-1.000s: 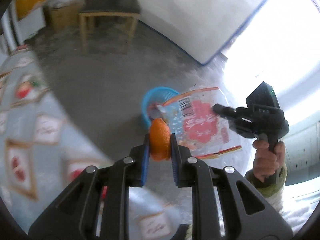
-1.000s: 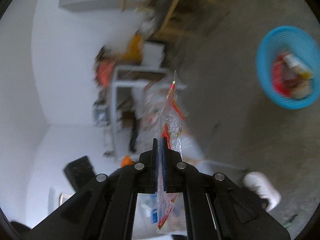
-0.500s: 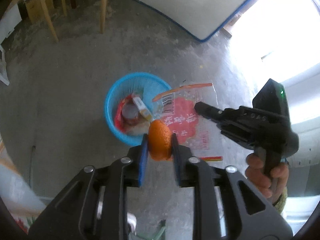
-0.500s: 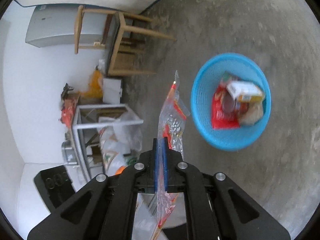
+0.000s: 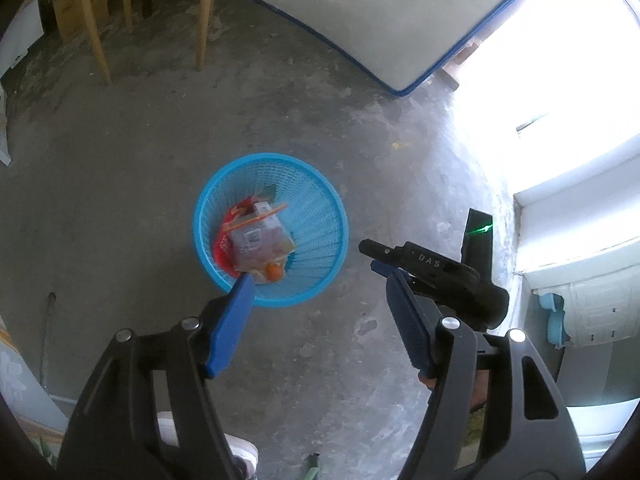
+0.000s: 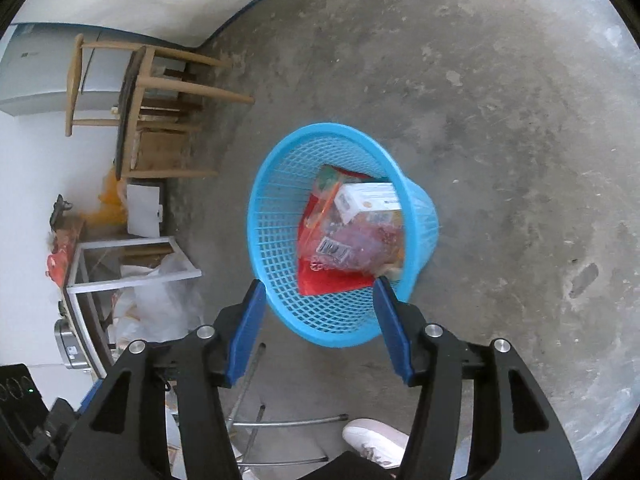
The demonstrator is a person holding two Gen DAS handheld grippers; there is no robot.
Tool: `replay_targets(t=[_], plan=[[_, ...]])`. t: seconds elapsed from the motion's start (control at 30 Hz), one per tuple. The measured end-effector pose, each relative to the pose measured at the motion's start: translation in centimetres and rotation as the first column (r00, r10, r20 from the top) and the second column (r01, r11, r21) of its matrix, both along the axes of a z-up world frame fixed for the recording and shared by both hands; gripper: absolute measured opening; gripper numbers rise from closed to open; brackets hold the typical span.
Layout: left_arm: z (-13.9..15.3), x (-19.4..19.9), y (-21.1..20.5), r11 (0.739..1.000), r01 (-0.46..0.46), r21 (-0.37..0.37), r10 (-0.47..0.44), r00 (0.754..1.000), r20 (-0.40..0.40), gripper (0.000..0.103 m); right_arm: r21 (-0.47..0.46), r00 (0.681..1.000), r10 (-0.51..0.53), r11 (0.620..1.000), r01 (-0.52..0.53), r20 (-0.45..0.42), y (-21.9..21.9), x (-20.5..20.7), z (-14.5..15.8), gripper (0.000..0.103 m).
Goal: Collect trash
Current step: 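Carry orange and plastic bag to the blue wastebasket and release both, then move both tools back toward the table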
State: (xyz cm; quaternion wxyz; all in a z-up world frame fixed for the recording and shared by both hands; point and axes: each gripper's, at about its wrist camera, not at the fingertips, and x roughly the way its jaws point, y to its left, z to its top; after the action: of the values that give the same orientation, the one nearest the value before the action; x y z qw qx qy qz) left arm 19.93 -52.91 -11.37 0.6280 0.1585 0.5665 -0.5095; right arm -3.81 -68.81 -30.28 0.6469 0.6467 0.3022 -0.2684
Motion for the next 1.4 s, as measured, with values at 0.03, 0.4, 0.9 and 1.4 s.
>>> replay_targets(t=[0.03,0.4,0.9,1.4], plan=[[0.3,-0.1,0.3,1.0,0.003,-0.01,-0.003,1.0,-0.001,0.064,-0.011,1.0,0.005,1.0,-0.005,0.0,0.3,-0.1,0.5,0.055],[8.6,-4.6,15.2,0.978,-0.008,-0.208,0.032,0.993,0.114,0.075,-0.223,0.963,0.255,0.947,-0.231,0.082,9.7,0.1,9.1,0.068],[10.3,-5.3,46.4,0.801,-0.458,-0.385,0.583,0.743,0.329,0.078,-0.482,0.598,0.783,0.595,-0.643,0.169,28.5,14.4,24.9,0.084],[8.6,-5.4,60.1,0.621,-0.647,-0.442,0.782,0.482,0.395,0.078,-0.578,0.033,0.98,-0.088,-0.811,-0.196,54.0,34.1,30.5,0.096]])
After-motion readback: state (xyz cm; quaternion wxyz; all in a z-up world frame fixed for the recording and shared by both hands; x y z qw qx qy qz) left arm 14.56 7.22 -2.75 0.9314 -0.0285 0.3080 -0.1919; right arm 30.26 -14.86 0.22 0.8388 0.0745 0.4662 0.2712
